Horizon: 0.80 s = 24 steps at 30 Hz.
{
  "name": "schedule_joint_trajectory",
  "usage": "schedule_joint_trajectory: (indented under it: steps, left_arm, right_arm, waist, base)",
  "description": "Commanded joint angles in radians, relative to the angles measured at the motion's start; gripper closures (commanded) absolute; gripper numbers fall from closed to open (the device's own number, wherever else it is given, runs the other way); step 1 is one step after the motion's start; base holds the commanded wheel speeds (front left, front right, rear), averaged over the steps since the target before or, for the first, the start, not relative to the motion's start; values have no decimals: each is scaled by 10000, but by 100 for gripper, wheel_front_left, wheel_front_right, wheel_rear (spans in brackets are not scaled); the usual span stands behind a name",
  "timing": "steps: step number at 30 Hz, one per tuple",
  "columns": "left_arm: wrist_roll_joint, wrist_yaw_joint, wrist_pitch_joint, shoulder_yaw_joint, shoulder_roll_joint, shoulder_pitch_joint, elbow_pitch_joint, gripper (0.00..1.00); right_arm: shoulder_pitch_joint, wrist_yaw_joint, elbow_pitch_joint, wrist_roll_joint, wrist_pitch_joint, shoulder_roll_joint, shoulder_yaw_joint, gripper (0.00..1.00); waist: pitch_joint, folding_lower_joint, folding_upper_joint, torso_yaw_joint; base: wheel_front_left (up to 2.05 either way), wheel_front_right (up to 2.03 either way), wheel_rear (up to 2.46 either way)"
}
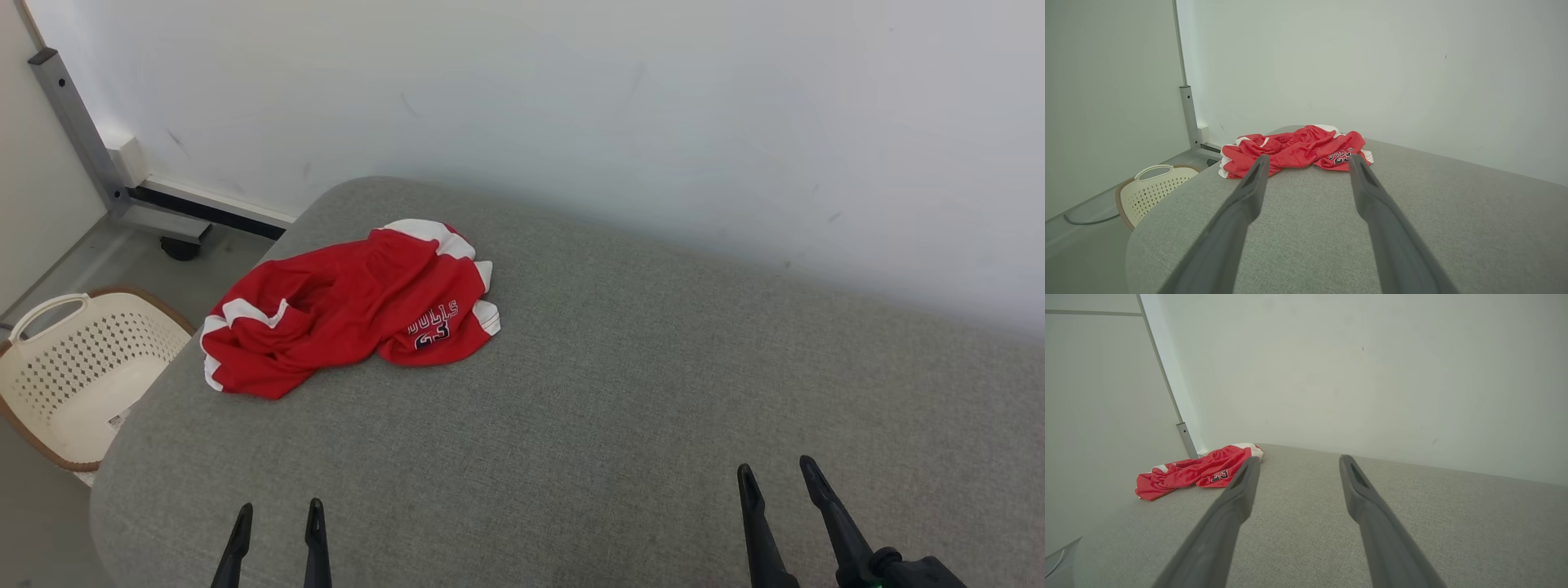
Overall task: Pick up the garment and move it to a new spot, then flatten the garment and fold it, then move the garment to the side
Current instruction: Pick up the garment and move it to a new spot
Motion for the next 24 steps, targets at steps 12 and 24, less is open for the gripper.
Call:
schedule_joint_trajectory:
  steps: [12, 24]
  left_arm:
    - [-470, 148, -23, 57, -12, -896, 107, 0]
    - [-1359, -206, 394, 525, 432, -5334, 2759, 0]
  right_arm:
    - [-260, -26, -105, -124, -7, -523, -70, 0]
    - [-1585, -26, -246, -395, -7, -1815, 357, 0]
  waist:
    - [881, -1, -1, -150]
    - [3072, -1, -1, -559]
  base:
    - [0, 0, 0]
    - [0, 0, 0]
